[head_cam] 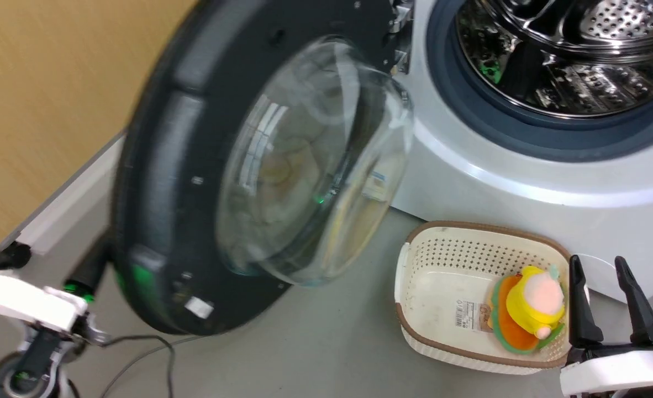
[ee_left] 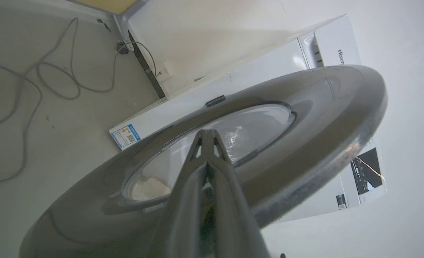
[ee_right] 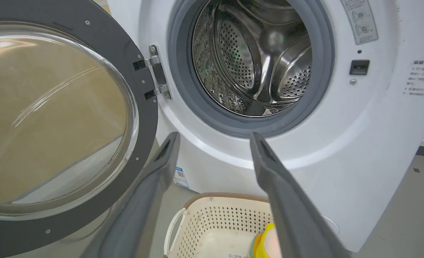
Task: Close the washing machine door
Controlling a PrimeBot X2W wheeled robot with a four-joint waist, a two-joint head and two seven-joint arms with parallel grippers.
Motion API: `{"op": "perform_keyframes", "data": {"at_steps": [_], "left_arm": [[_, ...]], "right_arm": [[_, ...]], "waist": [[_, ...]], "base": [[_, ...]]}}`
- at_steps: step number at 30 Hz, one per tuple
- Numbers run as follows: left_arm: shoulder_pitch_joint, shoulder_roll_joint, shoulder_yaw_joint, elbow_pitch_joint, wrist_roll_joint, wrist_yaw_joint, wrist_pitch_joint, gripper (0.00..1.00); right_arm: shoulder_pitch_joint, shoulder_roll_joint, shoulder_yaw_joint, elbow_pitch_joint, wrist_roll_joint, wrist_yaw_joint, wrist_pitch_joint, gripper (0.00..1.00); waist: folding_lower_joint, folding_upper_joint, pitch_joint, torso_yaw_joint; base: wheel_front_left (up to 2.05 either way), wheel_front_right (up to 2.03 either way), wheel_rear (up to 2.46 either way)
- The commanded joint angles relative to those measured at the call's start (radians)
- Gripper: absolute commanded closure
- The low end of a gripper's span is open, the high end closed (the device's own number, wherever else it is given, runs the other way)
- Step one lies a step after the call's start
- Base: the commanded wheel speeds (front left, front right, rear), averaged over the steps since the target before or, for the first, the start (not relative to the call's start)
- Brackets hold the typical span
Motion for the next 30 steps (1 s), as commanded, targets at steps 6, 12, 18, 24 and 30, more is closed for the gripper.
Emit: {"op": "perform_keyframes", "data": {"at_steps": [6, 12, 18, 24, 30], "left_arm": [[0.081, -0.004, -0.123, -0.158, -0.101, -0.017, 0.053, 1.00], [0.128, 0.004, -0.265, -0.257, -0.123, -0.022, 0.061, 1.00], [0.123, -0.001, -0.421, -0.292, -0.122, -0.022, 0.009, 1.00], [0.077, -0.019, -0.575, -0.266, -0.102, -0.022, -0.093, 1.00], [0.024, -0.020, -0.720, -0.210, -0.085, -0.022, -0.204, 1.00]], "right_arm": [[-0.016, 0.004, -0.010, 0.006, 0.025, 0.001, -0.021, 0.00], [-0.014, 0.005, -0.013, 0.008, 0.034, 0.001, -0.030, 0.00], [-0.017, 0.005, -0.014, 0.008, 0.036, 0.001, -0.030, 0.00], [-0.025, 0.005, -0.008, 0.010, 0.033, 0.001, -0.030, 0.00], [-0.030, 0.005, -0.010, 0.013, 0.029, 0.001, -0.030, 0.00]], "waist": [[0.0000, 0.0000, -0.001, 0.024], [0.0000, 0.0000, -0.004, 0.023], [0.0000, 0.0000, -0.004, -0.015], [0.0000, 0.0000, -0.001, -0.077], [0.0000, 0.0000, -0.003, -0.155]], "base": [[0.00, 0.00, 0.00], [0.00, 0.00, 0.00], [0.00, 0.00, 0.00], [0.00, 0.00, 0.00], [0.00, 0.00, 0.00]]}}
